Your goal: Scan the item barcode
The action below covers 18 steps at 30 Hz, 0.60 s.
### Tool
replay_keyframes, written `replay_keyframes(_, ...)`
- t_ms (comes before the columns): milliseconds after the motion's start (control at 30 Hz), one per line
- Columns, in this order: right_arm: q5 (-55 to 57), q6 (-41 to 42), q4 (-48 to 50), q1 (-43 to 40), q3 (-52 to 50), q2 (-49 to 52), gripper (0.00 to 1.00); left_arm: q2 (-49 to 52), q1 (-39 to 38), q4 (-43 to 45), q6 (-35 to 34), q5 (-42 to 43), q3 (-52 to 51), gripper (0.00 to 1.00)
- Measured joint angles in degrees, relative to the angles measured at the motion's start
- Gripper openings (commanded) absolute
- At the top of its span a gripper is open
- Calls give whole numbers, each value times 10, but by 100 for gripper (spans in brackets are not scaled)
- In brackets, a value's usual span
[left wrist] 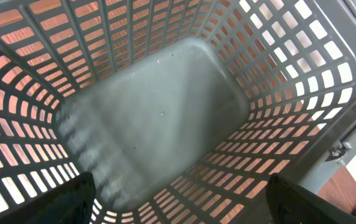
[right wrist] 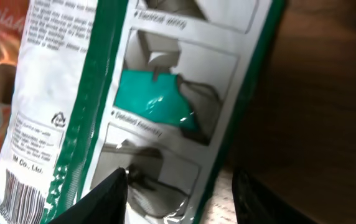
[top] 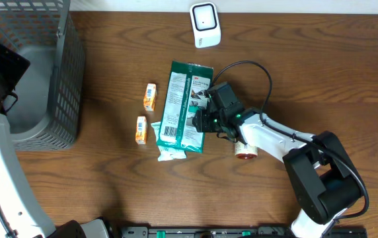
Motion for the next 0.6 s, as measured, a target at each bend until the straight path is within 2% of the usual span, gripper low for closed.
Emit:
replay_keyframes(333, 3, 27, 3, -34, 0, 0, 50, 0, 0, 0, 0, 0, 0, 88)
replay_keyframes(600, -38, 67, 45, -34, 1, 22, 48, 0, 0, 0, 0, 0, 0, 88)
